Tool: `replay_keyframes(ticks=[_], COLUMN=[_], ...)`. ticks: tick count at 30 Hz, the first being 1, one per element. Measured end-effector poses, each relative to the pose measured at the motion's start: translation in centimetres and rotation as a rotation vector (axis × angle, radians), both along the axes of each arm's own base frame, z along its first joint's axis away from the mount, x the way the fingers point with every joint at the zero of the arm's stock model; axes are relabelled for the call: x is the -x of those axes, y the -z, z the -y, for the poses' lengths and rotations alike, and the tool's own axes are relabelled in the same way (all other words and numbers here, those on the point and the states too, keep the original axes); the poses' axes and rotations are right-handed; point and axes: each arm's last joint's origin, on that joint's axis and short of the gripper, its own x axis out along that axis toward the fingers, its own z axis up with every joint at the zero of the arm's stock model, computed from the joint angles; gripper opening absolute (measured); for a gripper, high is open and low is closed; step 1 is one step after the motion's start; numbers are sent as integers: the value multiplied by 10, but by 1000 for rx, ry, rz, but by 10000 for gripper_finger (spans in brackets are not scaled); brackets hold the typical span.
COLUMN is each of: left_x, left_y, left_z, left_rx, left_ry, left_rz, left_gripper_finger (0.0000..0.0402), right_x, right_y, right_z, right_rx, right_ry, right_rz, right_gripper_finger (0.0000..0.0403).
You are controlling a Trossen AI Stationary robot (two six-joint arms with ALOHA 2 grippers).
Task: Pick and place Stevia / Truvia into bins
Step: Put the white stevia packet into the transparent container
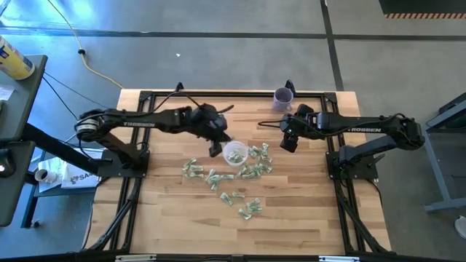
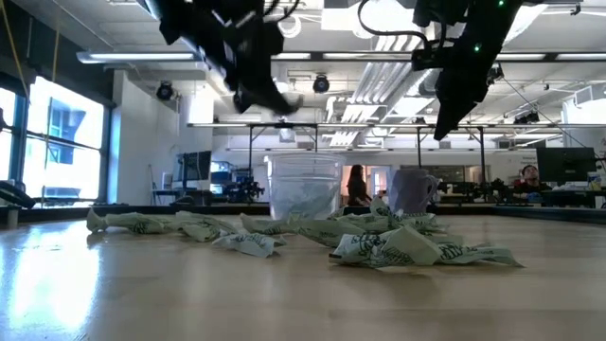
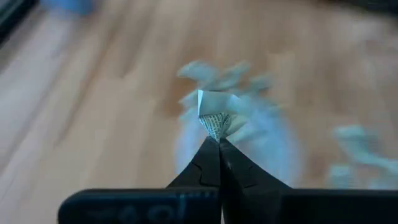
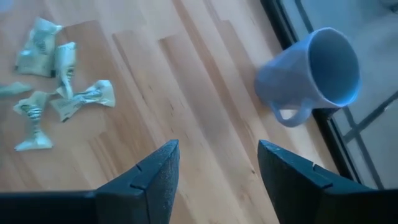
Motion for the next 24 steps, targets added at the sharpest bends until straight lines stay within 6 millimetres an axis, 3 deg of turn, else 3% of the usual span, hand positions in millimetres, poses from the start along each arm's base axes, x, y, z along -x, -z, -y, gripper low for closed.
replay_keyframes(ticks=[7, 11, 18, 24], left_x=[-23, -30, -30, -24], left_y=[32, 45, 35, -1], left_z=[2, 1, -2, 3], left_rx=[180, 200, 119, 143], left_ry=[183, 192, 28, 6], left_rz=[-48, -60, -118, -203], left_gripper_finger=[28, 62, 164, 226], right_x=[-9, -12, -14, -20], right_y=[5, 14, 34, 48], right_z=[-3, -4, -7, -9], right_rx=[-95, -136, -177, -161], right_ry=[-175, -232, -363, -535], right_rz=[75, 116, 179, 177], right_gripper_finger=[206, 209, 224, 232])
